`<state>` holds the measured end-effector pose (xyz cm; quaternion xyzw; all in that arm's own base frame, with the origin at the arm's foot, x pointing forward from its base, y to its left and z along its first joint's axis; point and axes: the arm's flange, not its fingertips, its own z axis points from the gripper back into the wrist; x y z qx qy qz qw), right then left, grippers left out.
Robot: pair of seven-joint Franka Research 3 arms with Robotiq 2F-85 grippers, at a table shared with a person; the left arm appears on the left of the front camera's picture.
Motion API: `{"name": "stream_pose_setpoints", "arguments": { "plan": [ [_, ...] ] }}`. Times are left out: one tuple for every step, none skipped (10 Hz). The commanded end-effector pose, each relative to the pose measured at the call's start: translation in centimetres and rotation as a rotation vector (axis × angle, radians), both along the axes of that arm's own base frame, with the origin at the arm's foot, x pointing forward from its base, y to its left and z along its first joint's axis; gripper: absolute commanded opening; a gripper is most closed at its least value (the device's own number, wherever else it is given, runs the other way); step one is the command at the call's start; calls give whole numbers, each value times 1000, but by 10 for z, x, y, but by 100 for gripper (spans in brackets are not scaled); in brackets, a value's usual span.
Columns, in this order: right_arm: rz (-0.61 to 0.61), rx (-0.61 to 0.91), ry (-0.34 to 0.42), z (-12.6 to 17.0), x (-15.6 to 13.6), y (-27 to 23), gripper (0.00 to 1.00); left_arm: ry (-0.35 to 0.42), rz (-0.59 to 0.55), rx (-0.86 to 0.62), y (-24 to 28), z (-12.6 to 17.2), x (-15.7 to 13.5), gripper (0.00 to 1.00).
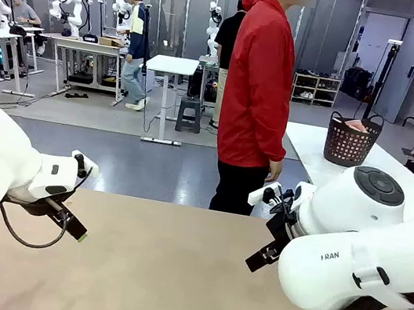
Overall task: Fold the towel.
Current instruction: Grab the top end of the 100 cm Hotel Towel extended by the human.
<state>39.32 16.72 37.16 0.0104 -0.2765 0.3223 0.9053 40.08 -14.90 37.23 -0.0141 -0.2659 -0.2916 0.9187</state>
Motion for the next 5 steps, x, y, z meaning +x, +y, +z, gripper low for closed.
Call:
{"name": "stream_pose_setpoints", "arguments": {
  "plan": [
    [0, 0, 0, 0, 0, 0, 100, 0, 0, 0, 0, 0, 0, 100],
    [0, 0, 0, 0, 0, 0, 100, 0, 0, 0, 0, 0, 0, 100],
    [0, 0, 0, 0, 0, 0, 100, 0, 0, 0, 0, 0, 0, 100],
    [0, 0, 0, 0, 0, 0, 100, 0, 0, 0, 0, 0, 0, 100],
    [0, 0, 0, 0, 0, 0, 100, 0, 0, 0, 0, 0, 0, 100]
  ]
}}
